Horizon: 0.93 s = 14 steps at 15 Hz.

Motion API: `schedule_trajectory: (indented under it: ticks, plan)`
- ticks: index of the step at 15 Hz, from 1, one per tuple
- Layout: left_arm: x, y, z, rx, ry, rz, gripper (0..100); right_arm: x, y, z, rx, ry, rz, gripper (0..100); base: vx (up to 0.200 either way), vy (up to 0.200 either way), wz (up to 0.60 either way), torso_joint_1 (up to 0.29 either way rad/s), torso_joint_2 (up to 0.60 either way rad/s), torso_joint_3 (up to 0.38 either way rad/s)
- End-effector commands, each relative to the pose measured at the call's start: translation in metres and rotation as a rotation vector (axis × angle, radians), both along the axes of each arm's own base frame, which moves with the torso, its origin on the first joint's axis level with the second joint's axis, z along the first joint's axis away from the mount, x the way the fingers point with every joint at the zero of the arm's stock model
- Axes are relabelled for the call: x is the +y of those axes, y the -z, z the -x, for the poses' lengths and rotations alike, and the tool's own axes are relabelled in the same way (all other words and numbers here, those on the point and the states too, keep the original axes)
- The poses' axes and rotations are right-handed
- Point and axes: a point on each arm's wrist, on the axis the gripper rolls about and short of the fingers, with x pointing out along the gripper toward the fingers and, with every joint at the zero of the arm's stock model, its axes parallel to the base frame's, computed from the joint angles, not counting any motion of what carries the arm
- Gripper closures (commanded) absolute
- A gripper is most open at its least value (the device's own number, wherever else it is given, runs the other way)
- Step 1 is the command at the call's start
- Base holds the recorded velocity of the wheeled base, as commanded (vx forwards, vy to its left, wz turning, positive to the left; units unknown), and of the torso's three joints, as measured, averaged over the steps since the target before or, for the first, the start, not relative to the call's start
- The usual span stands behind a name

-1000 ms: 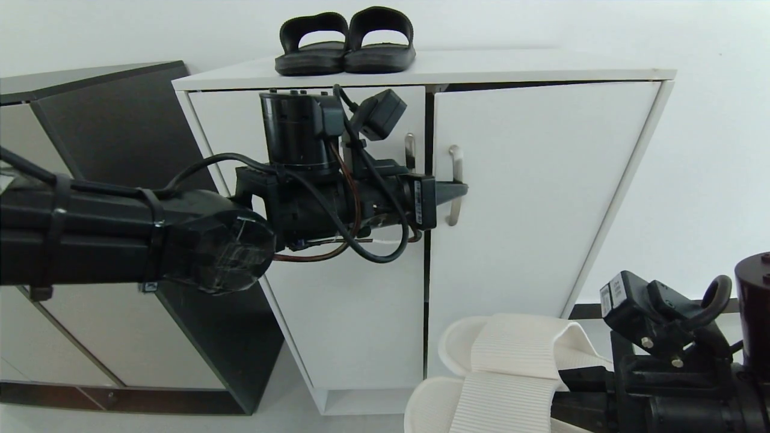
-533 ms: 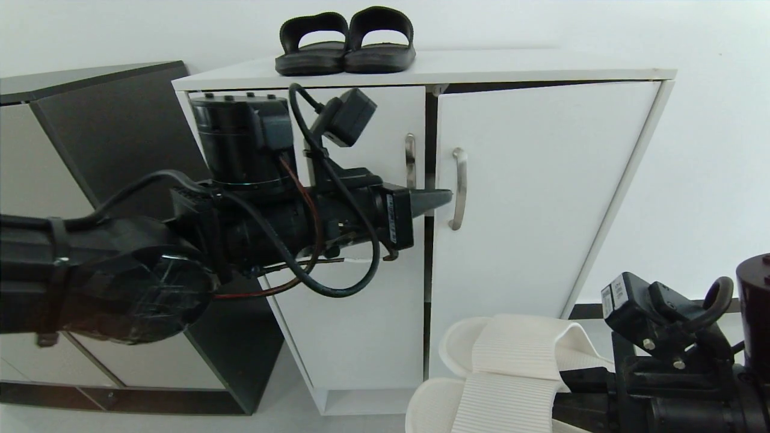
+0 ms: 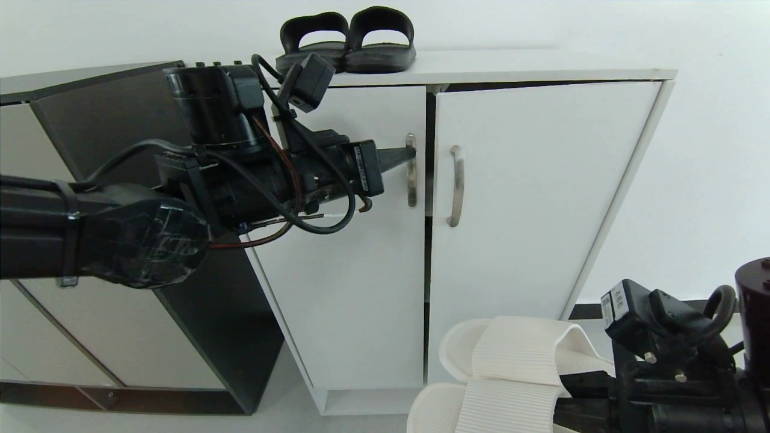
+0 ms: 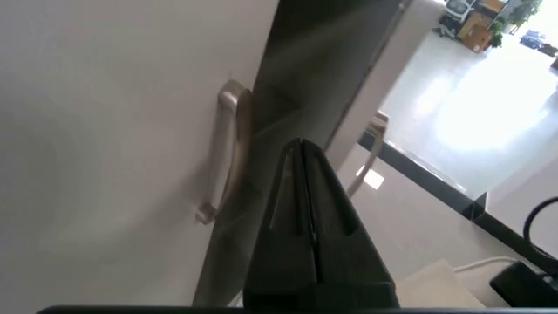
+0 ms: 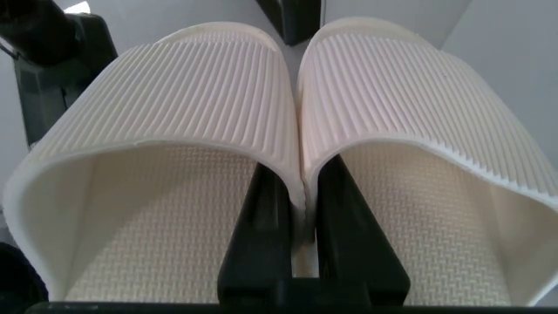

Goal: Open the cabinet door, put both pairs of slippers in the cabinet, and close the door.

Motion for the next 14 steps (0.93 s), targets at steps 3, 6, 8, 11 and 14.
schedule_trajectory:
  ticks: [3, 6, 8, 11, 14]
  plan:
    - [-0.012, 0.004, -0.02, 0.036, 0.0, -0.02, 100, 0.0, 0.003, 0.002, -0.005, -0.015, 0.015, 100, 0.0, 0.0, 0.0, 0.0, 0.0, 0.0]
    - [-0.018, 0.004, -0.023, 0.046, 0.009, -0.028, 100, 0.002, 0.004, 0.002, -0.002, -0.022, 0.016, 100, 0.0, 0.0, 0.0, 0.0, 0.0, 0.0]
    - [-0.027, 0.004, -0.029, 0.038, 0.023, -0.024, 100, 0.002, 0.004, 0.003, 0.0, -0.028, 0.019, 100, 0.0, 0.0, 0.0, 0.0, 0.0, 0.0]
    - [-0.03, 0.006, -0.034, 0.038, 0.024, -0.024, 100, 0.003, 0.004, 0.004, 0.003, -0.03, 0.017, 100, 0.0, 0.0, 0.0, 0.0, 0.0, 0.0]
    - [-0.031, 0.003, -0.035, 0.034, 0.022, -0.018, 100, 0.006, 0.008, 0.001, 0.014, -0.03, 0.03, 100, 0.0, 0.0, 0.0, 0.0, 0.0, 0.0]
